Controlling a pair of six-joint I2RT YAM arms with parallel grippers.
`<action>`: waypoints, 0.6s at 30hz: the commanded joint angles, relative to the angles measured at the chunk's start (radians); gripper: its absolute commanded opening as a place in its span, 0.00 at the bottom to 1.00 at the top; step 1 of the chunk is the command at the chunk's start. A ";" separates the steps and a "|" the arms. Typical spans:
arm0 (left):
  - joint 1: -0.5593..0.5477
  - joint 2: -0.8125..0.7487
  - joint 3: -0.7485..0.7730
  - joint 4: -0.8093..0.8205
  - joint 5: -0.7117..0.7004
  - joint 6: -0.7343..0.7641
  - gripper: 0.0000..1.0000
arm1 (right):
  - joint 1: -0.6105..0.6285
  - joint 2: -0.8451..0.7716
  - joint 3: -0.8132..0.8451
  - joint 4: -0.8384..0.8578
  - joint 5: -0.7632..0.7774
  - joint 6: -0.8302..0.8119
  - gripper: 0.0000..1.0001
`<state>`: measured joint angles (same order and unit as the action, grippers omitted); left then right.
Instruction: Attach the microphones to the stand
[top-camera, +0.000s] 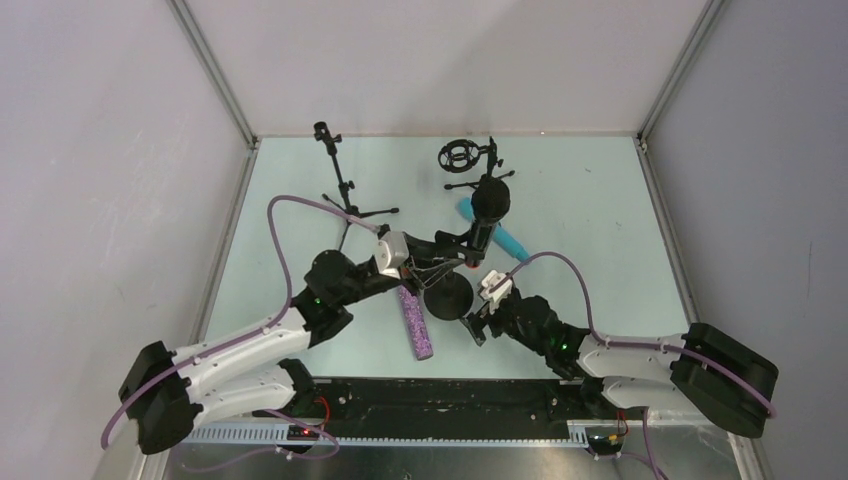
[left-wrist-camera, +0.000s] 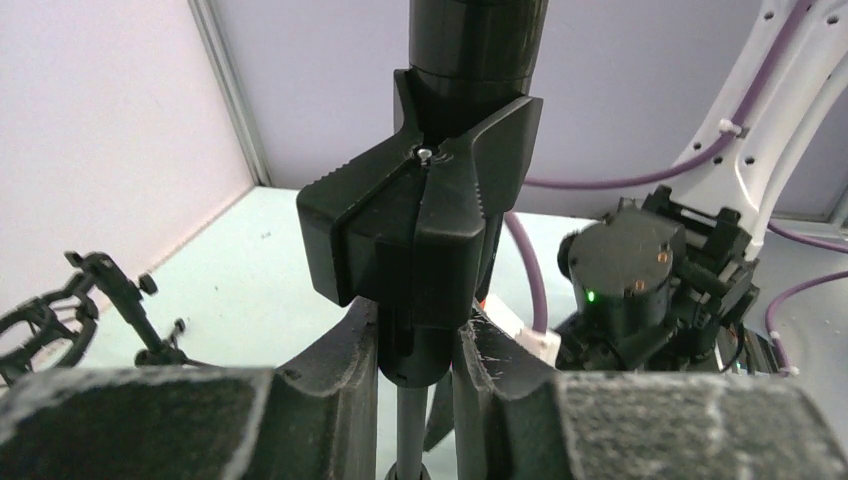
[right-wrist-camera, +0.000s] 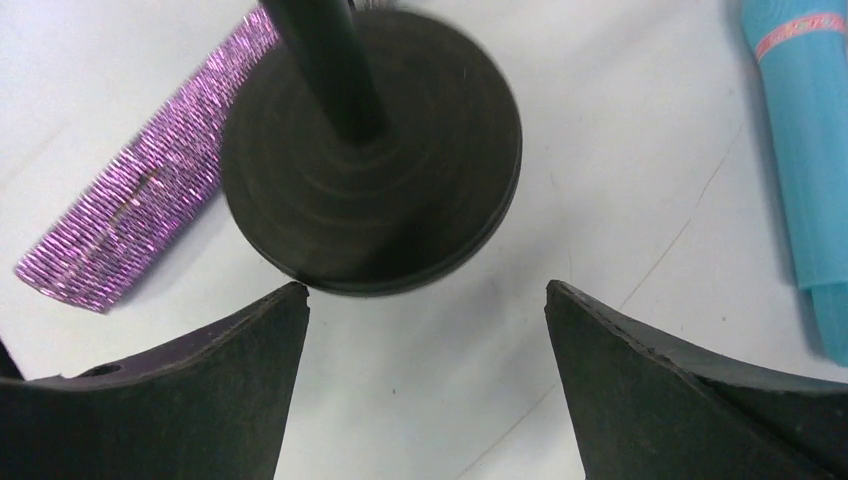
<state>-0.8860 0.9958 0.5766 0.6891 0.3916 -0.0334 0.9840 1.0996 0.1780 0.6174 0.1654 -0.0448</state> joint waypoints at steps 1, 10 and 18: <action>-0.004 -0.060 0.116 0.170 -0.019 0.021 0.00 | 0.010 0.036 -0.005 -0.033 0.051 -0.005 0.92; -0.003 -0.063 0.115 0.151 -0.032 0.032 0.00 | 0.029 -0.037 -0.008 -0.041 0.068 -0.002 0.93; -0.002 -0.049 0.112 0.134 -0.044 0.032 0.00 | 0.031 -0.306 -0.006 -0.166 0.034 -0.022 0.94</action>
<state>-0.8860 0.9722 0.6258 0.6884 0.3721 -0.0246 1.0088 0.8986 0.1688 0.5003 0.2020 -0.0483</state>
